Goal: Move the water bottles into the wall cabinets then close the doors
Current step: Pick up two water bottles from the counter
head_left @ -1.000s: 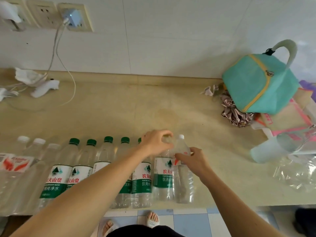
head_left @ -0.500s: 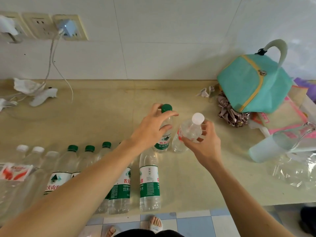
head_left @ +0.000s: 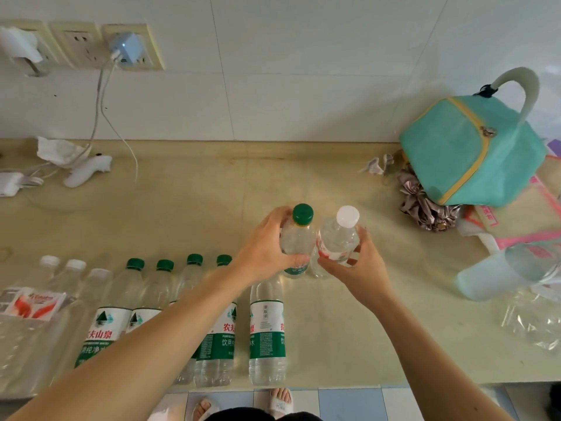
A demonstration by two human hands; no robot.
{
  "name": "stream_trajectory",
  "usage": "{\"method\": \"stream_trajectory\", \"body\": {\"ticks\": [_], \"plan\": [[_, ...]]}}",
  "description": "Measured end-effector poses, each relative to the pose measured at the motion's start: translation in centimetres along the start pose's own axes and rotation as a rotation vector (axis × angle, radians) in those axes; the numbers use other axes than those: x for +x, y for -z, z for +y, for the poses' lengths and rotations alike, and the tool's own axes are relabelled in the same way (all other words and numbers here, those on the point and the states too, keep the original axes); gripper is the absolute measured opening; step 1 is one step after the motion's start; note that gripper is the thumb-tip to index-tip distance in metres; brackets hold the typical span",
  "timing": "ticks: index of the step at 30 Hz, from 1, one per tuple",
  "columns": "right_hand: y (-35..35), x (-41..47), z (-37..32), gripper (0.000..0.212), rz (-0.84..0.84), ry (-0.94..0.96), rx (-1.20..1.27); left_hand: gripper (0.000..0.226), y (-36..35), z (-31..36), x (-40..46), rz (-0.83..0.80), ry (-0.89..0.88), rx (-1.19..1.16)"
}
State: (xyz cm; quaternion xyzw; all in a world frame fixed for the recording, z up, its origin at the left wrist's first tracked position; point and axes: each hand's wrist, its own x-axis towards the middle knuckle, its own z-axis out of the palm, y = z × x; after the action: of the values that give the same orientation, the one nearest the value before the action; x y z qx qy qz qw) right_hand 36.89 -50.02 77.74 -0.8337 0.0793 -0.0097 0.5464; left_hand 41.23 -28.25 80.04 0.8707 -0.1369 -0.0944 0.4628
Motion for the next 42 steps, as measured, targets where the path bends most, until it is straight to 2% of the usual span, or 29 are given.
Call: {"method": "stream_trajectory", "body": {"ticks": [6, 9, 15, 21, 26, 33, 42], "plan": [[-0.8, 1.0, 3.4, 0.082, -0.148, -0.125, -0.015, 0.083, -1.3, -1.9, -0.6, -0.021, 0.132, -0.043], [-0.9, 1.5, 3.8, 0.075, -0.170, -0.157, -0.014, 0.079, -1.8, -1.9, -0.8, -0.017, 0.165, -0.080], [-1.2, 1.0, 2.8, 0.059, -0.111, -0.186, 0.041, 0.073, -2.2, -1.5, -1.0, 0.017, 0.151, -0.178], [-1.2, -0.8, -0.9, 0.053, -0.016, -0.174, 0.056, 0.068, 2.8, -0.4, -0.7, 0.031, 0.077, -0.330], [-2.7, -2.8, -8.8, 0.057, 0.103, -0.024, 0.132, 0.071, 9.8, 2.5, -1.3, 0.100, -0.069, -0.408], [-4.1, -5.8, -25.6, 0.058, 0.215, 0.300, 0.209, 0.069, 23.7, 10.4, -4.0, 0.255, -0.377, -0.442], [-2.3, -7.4, -46.5, 0.038, 0.310, 0.693, 0.221, 0.069, 39.9, 24.3, -7.8, 0.493, -0.692, -0.438]]}}
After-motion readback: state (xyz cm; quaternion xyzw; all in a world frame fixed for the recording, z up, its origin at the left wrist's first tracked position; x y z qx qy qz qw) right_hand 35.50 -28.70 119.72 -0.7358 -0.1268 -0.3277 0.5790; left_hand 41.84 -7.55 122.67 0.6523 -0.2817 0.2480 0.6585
